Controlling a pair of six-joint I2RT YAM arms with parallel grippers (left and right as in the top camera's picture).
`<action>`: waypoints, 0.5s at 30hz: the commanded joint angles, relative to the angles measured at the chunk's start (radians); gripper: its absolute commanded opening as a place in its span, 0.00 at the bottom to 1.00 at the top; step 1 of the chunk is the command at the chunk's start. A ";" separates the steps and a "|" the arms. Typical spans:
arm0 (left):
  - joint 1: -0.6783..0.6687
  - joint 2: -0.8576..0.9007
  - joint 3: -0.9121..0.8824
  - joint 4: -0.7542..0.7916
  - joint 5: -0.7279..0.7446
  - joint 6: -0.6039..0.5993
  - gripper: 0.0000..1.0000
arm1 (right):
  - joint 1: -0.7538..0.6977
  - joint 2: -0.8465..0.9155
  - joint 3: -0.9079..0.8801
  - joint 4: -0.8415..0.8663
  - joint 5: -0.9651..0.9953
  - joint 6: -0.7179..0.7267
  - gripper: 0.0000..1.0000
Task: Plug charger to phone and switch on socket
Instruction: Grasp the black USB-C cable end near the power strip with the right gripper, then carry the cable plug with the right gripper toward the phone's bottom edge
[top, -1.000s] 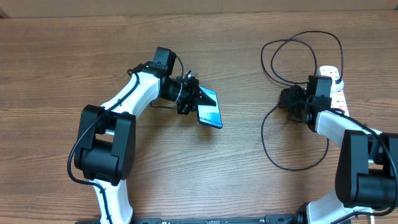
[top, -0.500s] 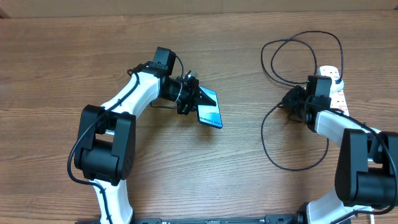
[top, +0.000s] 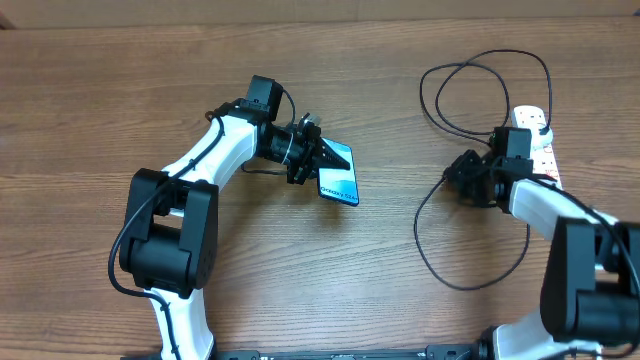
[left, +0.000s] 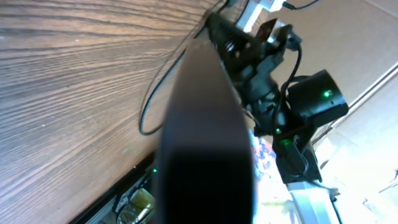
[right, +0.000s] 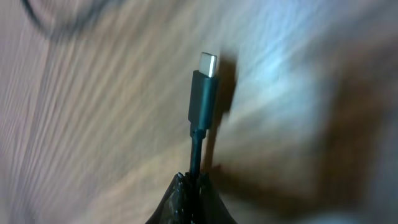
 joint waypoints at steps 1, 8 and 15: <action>-0.002 -0.017 0.004 0.003 0.066 0.029 0.04 | -0.001 -0.119 0.002 -0.080 -0.148 -0.065 0.04; -0.002 -0.017 0.004 0.003 0.090 0.060 0.04 | -0.001 -0.359 0.002 -0.417 -0.351 -0.270 0.04; -0.002 -0.017 0.004 0.010 0.090 0.060 0.04 | -0.001 -0.610 0.002 -0.746 -0.626 -0.560 0.04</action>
